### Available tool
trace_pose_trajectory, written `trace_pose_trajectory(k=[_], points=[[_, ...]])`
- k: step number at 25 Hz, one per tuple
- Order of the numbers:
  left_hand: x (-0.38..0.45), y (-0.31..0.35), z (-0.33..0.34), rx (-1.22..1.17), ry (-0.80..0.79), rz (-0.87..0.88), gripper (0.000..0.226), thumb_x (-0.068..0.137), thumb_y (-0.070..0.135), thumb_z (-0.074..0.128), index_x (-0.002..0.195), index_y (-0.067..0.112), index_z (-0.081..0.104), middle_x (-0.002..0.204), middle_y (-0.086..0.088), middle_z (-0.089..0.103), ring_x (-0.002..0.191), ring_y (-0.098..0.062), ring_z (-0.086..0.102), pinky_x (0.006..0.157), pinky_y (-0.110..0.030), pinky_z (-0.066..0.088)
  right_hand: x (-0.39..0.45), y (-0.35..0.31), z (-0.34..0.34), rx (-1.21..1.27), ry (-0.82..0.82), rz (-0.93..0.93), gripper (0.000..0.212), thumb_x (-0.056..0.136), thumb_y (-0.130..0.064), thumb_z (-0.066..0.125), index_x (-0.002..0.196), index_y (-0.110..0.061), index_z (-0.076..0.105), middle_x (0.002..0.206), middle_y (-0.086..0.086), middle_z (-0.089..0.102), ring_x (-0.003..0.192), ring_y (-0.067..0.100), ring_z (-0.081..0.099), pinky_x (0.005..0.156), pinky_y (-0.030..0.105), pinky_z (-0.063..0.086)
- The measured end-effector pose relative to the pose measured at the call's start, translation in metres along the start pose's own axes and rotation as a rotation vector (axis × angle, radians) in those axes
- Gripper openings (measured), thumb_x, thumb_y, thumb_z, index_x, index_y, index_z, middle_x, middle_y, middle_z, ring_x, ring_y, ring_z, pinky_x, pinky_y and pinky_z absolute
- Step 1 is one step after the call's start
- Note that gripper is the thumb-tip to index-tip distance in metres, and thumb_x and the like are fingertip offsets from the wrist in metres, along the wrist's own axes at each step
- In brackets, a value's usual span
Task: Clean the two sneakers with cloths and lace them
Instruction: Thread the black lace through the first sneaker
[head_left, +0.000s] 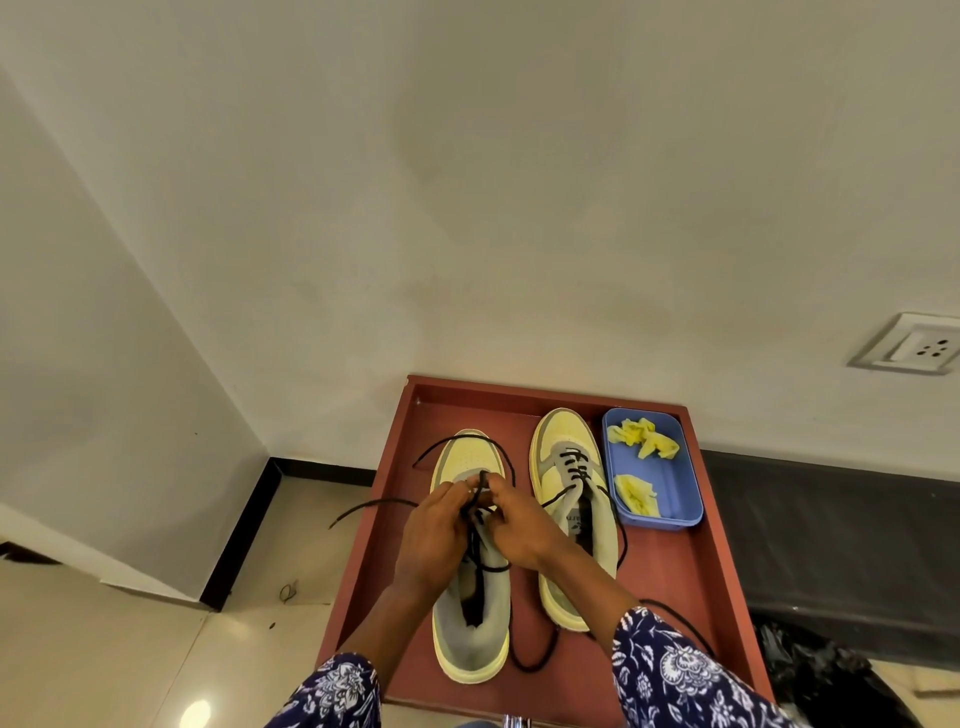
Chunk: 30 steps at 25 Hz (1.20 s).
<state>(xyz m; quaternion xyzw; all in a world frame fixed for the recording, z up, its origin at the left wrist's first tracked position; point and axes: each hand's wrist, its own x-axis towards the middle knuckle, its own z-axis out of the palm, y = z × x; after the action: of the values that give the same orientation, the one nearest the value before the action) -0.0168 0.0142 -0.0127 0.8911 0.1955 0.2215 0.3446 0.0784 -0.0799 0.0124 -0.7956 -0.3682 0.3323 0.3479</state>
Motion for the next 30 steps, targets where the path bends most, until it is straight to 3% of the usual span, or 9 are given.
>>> trace_pose_trajectory(k=[3, 9, 12, 16, 21, 25, 30], points=[[-0.003, -0.001, 0.001, 0.022, 0.001, 0.015, 0.027, 0.079, 0.0, 0.044, 0.096, 0.007, 0.063, 0.082, 0.002, 0.054, 0.069, -0.012, 0.052, 0.056, -0.03, 0.048, 0.004, -0.001, -0.002, -0.016, -0.002, 0.002, 0.039, 0.092, 0.0, 0.04, 0.126, -0.019, 0.045, 0.118, 0.003, 0.059, 0.105, 0.01, 0.053, 0.089, 0.018, 0.04], [-0.004, -0.003, 0.0, 0.037, 0.013, 0.027, 0.018, 0.08, -0.001, 0.048, 0.09, 0.005, 0.061, 0.082, -0.005, 0.057, 0.066, -0.014, 0.052, 0.054, -0.032, 0.048, 0.014, -0.01, -0.011, -0.135, -0.066, -0.004, 0.028, 0.091, -0.001, 0.044, 0.117, -0.009, 0.048, 0.098, 0.007, 0.061, 0.094, 0.02, 0.058, 0.08, 0.025, 0.043], [-0.005, -0.005, 0.001, 0.022, 0.005, 0.002, 0.019, 0.081, -0.005, 0.055, 0.095, 0.006, 0.062, 0.085, -0.002, 0.056, 0.07, -0.014, 0.055, 0.059, -0.03, 0.05, 0.015, -0.013, -0.017, -0.247, -0.128, -0.044, 0.03, 0.089, -0.004, 0.047, 0.119, -0.01, 0.044, 0.105, 0.011, 0.063, 0.098, 0.027, 0.06, 0.084, 0.037, 0.048], [-0.008, -0.004, 0.002, -0.011, -0.009, -0.012, 0.019, 0.082, -0.007, 0.057, 0.097, 0.003, 0.062, 0.084, -0.001, 0.055, 0.07, -0.017, 0.056, 0.06, -0.031, 0.051, 0.009, -0.02, -0.015, -0.466, -0.204, -0.111, 0.027, 0.089, -0.004, 0.044, 0.114, -0.004, 0.034, 0.107, 0.02, 0.056, 0.089, 0.038, 0.056, 0.068, 0.041, 0.042], [-0.01, -0.003, 0.004, -0.006, -0.005, -0.057, 0.013, 0.084, -0.006, 0.052, 0.088, 0.002, 0.061, 0.08, -0.006, 0.057, 0.068, -0.021, 0.056, 0.061, -0.038, 0.052, 0.004, -0.022, -0.008, -0.597, -0.109, -0.082, 0.025, 0.092, -0.02, 0.038, 0.113, -0.005, 0.034, 0.113, 0.02, 0.056, 0.09, 0.04, 0.058, 0.067, 0.041, 0.043], [-0.012, 0.0, 0.008, -0.027, 0.016, -0.11, 0.014, 0.084, -0.007, 0.051, 0.087, 0.002, 0.061, 0.08, -0.009, 0.059, 0.069, -0.022, 0.057, 0.062, -0.041, 0.052, 0.005, -0.02, -0.008, -0.418, -0.111, -0.018, 0.016, 0.094, -0.016, 0.035, 0.108, -0.008, 0.036, 0.104, 0.021, 0.059, 0.083, 0.034, 0.056, 0.063, 0.034, 0.035], [-0.017, 0.005, 0.01, -0.117, 0.082, -0.276, 0.014, 0.085, -0.003, 0.053, 0.082, 0.009, 0.06, 0.079, -0.002, 0.059, 0.072, -0.015, 0.056, 0.064, -0.029, 0.048, 0.007, -0.012, -0.014, -0.045, -0.097, 0.064, 0.014, 0.093, -0.007, 0.038, 0.099, -0.019, 0.044, 0.088, 0.005, 0.058, 0.082, 0.019, 0.053, 0.077, 0.04, 0.047]])
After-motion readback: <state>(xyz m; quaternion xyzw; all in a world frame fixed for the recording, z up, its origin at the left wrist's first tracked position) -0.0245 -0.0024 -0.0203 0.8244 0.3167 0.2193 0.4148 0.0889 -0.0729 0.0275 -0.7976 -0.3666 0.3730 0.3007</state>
